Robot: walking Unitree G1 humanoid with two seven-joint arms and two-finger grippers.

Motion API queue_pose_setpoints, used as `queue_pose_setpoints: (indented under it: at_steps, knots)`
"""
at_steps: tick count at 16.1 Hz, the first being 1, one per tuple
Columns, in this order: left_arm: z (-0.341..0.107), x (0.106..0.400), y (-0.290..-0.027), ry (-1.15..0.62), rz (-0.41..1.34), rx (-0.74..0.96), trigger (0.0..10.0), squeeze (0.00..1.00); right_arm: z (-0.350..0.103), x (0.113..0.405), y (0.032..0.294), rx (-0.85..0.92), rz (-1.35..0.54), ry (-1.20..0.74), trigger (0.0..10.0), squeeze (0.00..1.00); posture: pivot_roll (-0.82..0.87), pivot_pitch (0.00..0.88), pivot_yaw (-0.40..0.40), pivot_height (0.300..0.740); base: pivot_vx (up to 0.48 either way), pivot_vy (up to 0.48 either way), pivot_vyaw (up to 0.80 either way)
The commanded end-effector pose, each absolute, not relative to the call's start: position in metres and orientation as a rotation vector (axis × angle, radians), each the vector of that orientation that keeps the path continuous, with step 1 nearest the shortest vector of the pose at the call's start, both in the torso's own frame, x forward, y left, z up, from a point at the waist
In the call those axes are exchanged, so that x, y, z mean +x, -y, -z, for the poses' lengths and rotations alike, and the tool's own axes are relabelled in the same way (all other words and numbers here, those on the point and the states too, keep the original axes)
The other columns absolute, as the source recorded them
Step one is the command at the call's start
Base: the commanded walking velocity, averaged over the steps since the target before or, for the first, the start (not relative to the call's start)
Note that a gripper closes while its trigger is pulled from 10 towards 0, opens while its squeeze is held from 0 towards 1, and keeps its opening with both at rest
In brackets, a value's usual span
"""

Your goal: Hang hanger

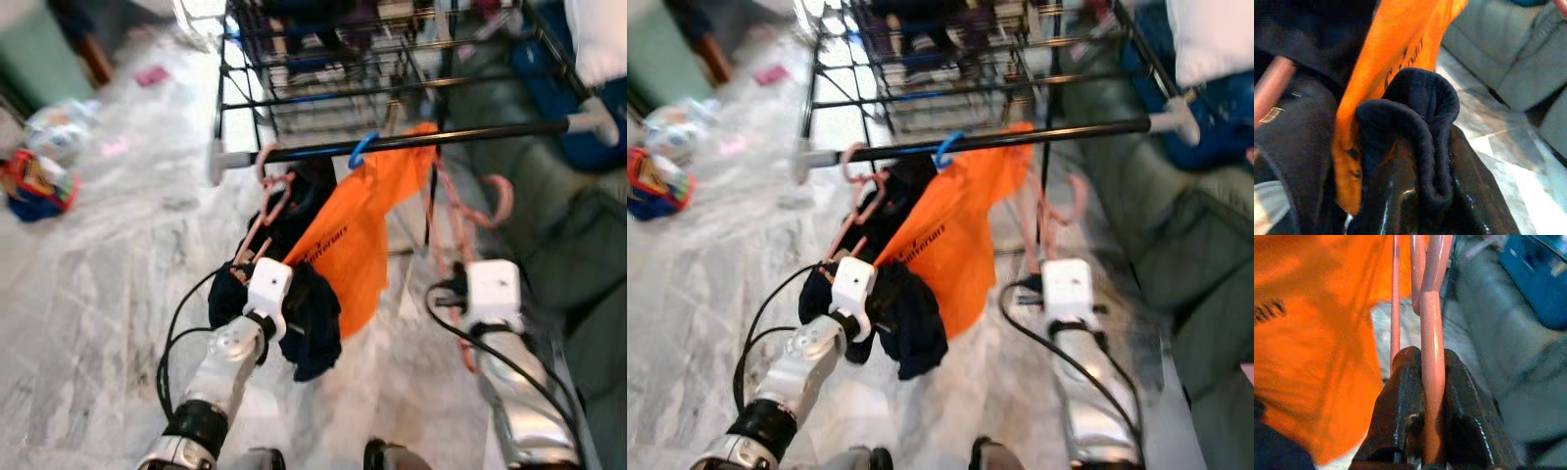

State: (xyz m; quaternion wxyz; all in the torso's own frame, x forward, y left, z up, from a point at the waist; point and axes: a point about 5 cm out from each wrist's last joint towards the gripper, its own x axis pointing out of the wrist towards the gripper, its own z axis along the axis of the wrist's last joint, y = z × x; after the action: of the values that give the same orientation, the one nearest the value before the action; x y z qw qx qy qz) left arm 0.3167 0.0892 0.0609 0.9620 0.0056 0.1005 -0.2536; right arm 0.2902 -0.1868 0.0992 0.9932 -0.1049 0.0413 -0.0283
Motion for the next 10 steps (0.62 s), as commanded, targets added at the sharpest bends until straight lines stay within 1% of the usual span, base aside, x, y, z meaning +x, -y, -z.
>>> queue_pose_setpoints:
  at_steps: [1,10]
  knots:
    - [-0.061,0.3164,-0.0922,-0.189,0.497,0.015,10.0,0.0,-0.0929,0.2886,0.1897,-0.207,0.059,-0.111,10.0,0.0,-0.04,0.091,0.051,0.74,-0.45,0.0,0.0]
    - [-0.0609,0.3178,-0.0956,-0.19,0.49,0.022,10.0,0.0,-0.0904,0.2891,0.1976,-0.197,0.083,-0.124,10.0,0.0,-0.05,0.117,0.057,0.74,-0.45,0.0,0.0]
